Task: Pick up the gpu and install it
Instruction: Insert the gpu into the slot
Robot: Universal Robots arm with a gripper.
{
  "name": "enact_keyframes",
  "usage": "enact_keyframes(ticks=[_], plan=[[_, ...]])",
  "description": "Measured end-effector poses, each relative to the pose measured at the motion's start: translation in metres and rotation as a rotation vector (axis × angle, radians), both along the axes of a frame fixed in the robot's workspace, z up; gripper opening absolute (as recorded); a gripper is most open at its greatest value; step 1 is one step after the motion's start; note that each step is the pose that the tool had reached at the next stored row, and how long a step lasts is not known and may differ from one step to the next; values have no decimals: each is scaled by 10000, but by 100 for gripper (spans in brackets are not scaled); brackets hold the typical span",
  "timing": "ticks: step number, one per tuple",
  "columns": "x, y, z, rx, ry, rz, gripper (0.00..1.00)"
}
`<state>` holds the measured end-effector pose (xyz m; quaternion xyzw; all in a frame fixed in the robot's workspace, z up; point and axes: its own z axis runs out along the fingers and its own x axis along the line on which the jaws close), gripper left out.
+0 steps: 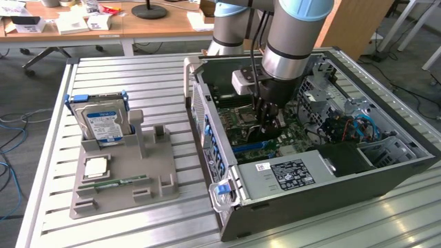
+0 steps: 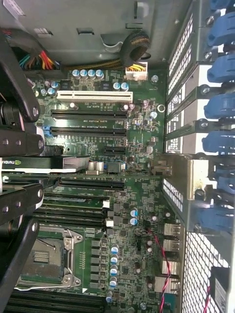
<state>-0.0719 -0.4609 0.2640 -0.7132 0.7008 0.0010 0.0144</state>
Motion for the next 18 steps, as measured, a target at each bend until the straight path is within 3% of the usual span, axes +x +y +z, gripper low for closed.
enact_keyframes(ticks=[18], plan=[[-16, 5, -29, -2, 1, -1, 26]])
